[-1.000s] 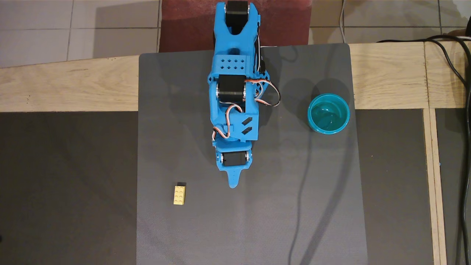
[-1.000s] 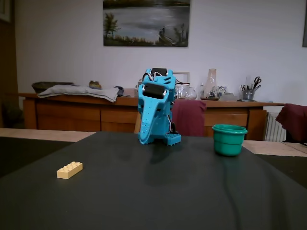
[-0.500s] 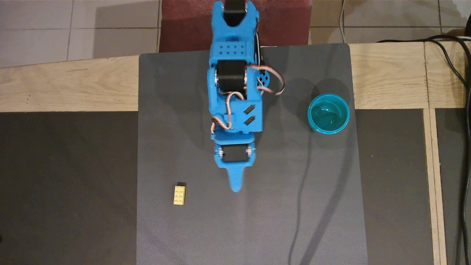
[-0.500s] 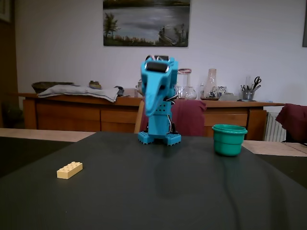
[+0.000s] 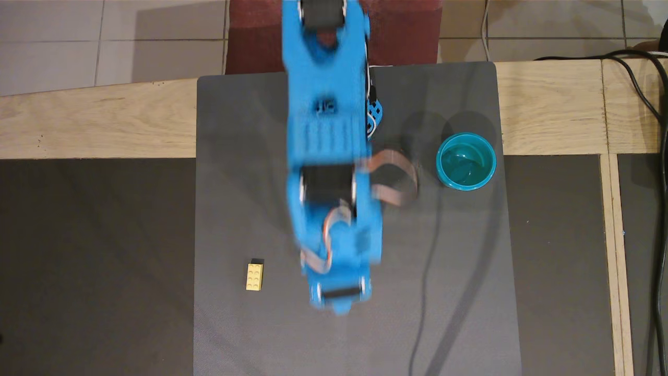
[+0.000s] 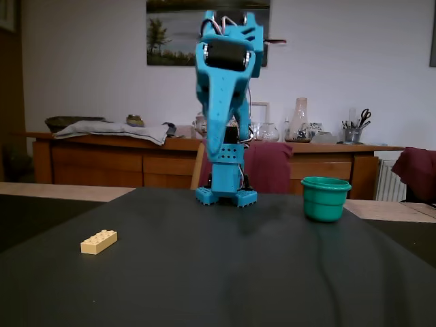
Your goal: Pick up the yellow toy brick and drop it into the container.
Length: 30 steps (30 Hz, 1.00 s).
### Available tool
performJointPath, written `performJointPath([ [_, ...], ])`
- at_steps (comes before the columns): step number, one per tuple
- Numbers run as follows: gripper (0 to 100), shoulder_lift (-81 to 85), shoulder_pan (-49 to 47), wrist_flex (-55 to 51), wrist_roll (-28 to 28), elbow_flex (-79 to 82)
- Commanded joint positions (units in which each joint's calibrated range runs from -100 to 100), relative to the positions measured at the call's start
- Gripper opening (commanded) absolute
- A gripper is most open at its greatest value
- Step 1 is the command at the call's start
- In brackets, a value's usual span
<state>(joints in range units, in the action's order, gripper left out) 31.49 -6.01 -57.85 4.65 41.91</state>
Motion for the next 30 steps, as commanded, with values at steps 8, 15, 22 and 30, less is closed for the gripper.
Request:
performJointPath([
  [8,0,-16.1,11.9,1.7,19.8,-7.7],
  [15,0,-20.1,22.7,6.5,33.8,-7.0],
  [22,0,-22.7,27.0,5.8,45.0,-6.9],
  [30,0,-22.5,26.9,5.3,51.1,-6.8],
])
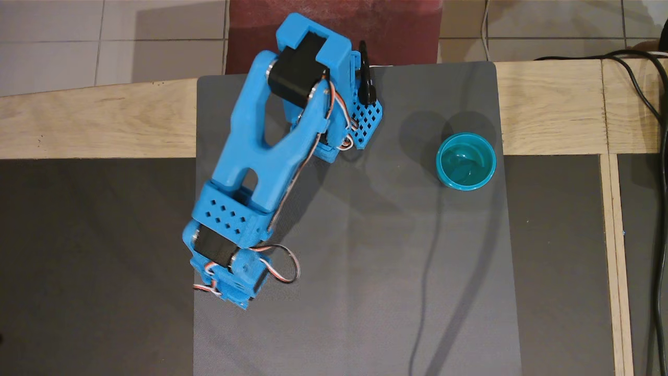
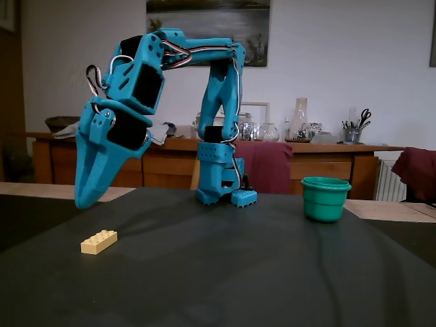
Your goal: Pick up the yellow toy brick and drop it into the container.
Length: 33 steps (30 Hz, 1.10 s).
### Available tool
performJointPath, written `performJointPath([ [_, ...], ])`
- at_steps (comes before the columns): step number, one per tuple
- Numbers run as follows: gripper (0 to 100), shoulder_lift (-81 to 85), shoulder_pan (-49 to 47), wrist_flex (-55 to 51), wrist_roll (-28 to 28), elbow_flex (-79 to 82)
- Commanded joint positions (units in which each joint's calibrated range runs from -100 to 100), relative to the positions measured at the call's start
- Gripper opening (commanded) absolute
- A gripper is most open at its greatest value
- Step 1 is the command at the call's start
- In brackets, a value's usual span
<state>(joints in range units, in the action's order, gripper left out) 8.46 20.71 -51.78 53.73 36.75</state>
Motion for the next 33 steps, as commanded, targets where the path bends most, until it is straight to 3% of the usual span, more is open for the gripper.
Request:
performJointPath([
  [1,0,0.1,0.1,-1.7,3.1,-1.6],
  [5,0,0.9,0.2,-3.1,9.4,2.2],
  [13,0,0.1,0.2,1.0,10.1,2.7],
  [21,24,0.1,1.0,1.8,12.5,2.7],
  [33,26,0.0,2.8,1.7,15.1,2.9],
])
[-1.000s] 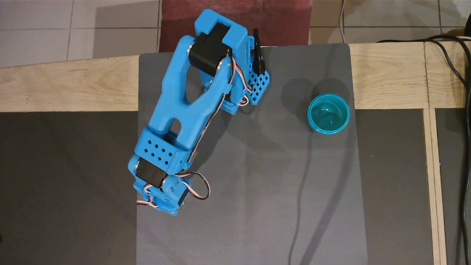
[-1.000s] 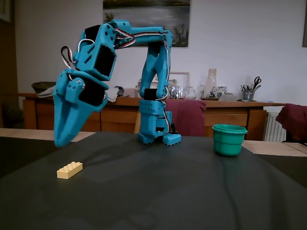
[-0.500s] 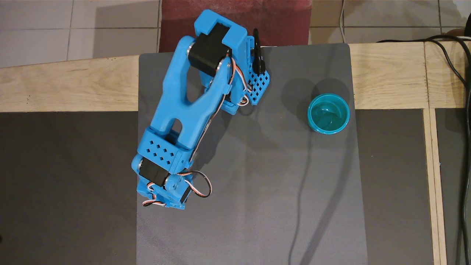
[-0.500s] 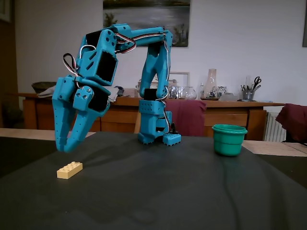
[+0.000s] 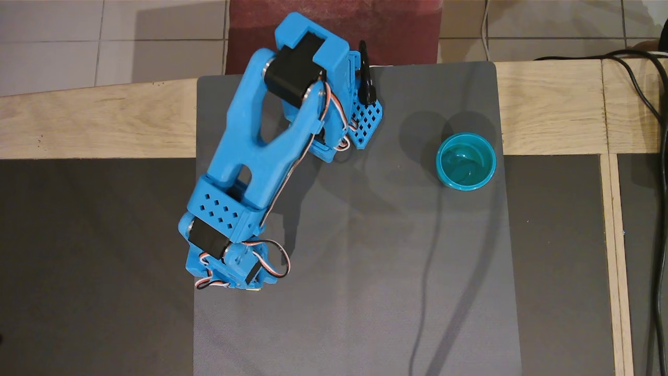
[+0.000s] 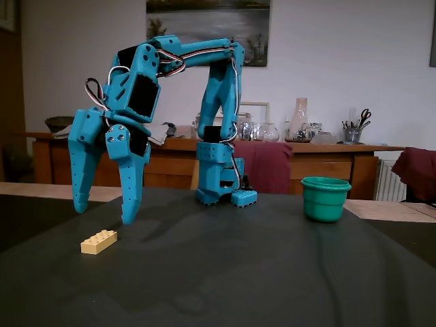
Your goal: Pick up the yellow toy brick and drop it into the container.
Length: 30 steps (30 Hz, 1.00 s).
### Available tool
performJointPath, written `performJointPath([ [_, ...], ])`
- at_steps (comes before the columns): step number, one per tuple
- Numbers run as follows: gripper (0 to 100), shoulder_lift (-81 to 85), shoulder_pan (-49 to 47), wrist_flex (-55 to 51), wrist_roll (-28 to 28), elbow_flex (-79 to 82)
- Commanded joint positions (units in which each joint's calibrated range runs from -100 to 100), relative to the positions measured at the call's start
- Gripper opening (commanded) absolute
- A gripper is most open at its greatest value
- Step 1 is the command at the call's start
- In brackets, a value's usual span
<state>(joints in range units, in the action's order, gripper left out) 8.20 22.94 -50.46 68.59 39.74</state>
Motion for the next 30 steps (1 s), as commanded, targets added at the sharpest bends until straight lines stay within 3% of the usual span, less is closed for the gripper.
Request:
performJointPath([
  [1,25,0.2,0.5,0.0,0.3,-0.1],
  [12,25,0.3,0.5,9.6,1.2,7.5],
  [24,25,-2.6,-0.1,10.0,1.2,6.7],
  [30,25,-10.6,0.6,20.9,1.2,6.6],
])
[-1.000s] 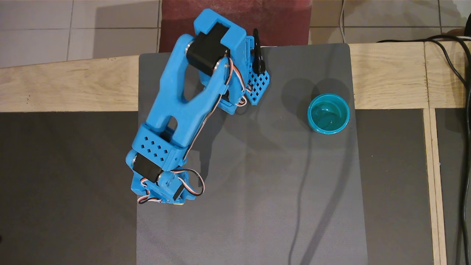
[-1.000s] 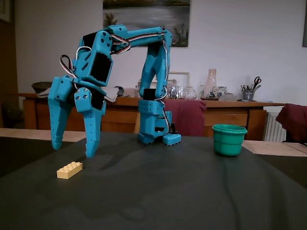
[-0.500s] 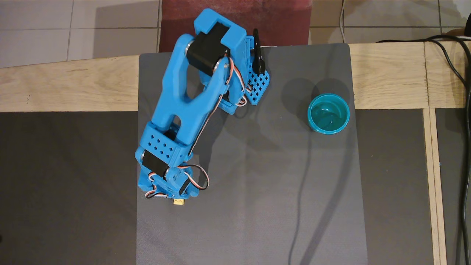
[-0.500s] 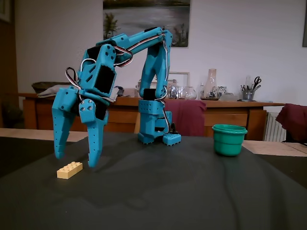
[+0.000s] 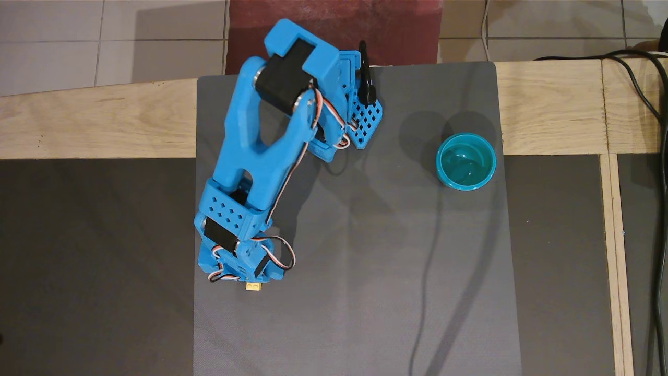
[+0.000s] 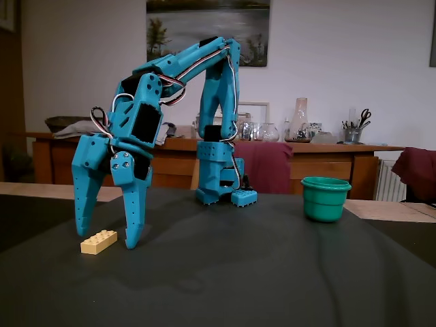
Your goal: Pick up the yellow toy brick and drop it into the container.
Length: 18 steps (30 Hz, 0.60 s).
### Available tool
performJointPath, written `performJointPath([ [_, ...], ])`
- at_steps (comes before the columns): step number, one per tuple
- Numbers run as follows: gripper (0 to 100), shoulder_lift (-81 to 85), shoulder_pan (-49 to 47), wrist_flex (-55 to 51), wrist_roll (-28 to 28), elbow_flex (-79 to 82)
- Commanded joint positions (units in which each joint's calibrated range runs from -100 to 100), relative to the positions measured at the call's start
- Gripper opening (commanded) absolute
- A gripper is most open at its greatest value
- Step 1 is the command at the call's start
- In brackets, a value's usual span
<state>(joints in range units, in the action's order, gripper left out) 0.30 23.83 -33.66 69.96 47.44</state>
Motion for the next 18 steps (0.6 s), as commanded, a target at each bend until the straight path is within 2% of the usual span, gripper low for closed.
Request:
performJointPath([
  [1,25,-3.3,0.0,4.6,-0.1,-1.1],
  [10,24,-3.5,0.1,5.0,-0.1,-1.1],
  [15,1,-3.5,0.2,5.0,-0.3,-0.9],
  [18,0,-3.5,0.3,5.0,-0.4,-0.4],
])
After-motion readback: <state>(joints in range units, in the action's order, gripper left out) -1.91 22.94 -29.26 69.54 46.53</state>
